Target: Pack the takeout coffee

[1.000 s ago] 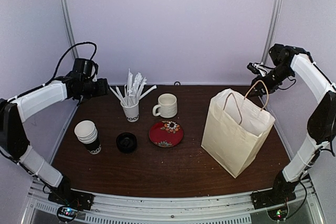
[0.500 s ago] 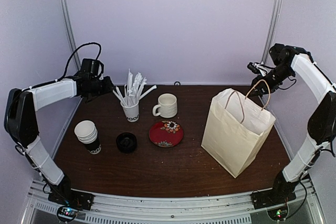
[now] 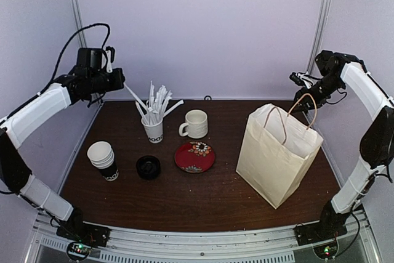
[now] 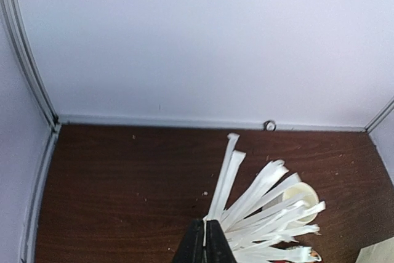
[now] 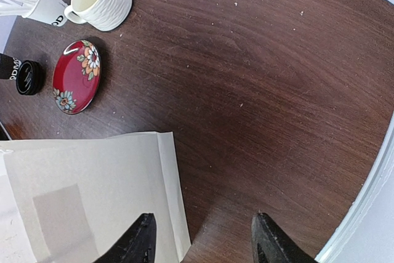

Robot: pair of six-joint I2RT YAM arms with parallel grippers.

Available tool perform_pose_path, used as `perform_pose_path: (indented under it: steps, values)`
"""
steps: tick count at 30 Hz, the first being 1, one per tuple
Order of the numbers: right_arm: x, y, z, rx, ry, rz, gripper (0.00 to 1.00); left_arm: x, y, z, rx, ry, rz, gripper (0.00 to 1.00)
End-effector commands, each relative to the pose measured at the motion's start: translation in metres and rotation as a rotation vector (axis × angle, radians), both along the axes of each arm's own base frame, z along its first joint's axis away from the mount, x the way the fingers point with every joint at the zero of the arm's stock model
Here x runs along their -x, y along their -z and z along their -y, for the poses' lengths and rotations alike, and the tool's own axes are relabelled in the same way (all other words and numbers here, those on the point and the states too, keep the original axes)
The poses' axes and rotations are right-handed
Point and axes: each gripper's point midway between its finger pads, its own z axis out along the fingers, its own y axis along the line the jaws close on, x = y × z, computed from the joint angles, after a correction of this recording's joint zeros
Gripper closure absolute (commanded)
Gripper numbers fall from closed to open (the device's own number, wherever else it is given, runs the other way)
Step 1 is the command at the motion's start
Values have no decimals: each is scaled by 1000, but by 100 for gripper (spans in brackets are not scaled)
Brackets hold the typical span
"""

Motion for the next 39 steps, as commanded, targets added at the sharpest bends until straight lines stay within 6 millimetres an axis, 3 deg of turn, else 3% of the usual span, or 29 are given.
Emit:
perform_pose_path:
  steps: [1, 7, 9, 13, 19, 22, 25, 30, 35, 39]
  values:
    - [-4, -5, 1, -7, 13, 5, 44, 37, -97, -8, -86, 15, 192, 100]
    - [-2, 1, 3, 9, 14, -5, 44, 88, -165, -12, -117, 45, 311, 100]
    - [-1, 1, 4, 12, 17, -6, 44, 102, -179, -5, -84, 112, 338, 100]
    - [-1, 0, 8, 33, 23, 5, 44, 133, -203, 54, 63, 454, 379, 100]
    - [0, -2, 12, 55, 34, 14, 44, 205, -224, 161, 201, 968, 417, 100]
    - [0, -1, 13, 60, 36, 15, 44, 226, -231, 193, 238, 1078, 452, 100]
    - [1, 1, 13, 63, 38, 14, 44, 232, -232, 222, 278, 1129, 495, 100]
    - [4, -1, 14, 69, 39, 27, 44, 224, -224, 267, 260, 1130, 557, 100]
    - [6, -7, 13, 63, 37, 45, 44, 185, -210, 296, 191, 1003, 621, 100]
    - [6, -9, 13, 59, 35, 51, 44, 165, -197, 320, 192, 990, 624, 100]
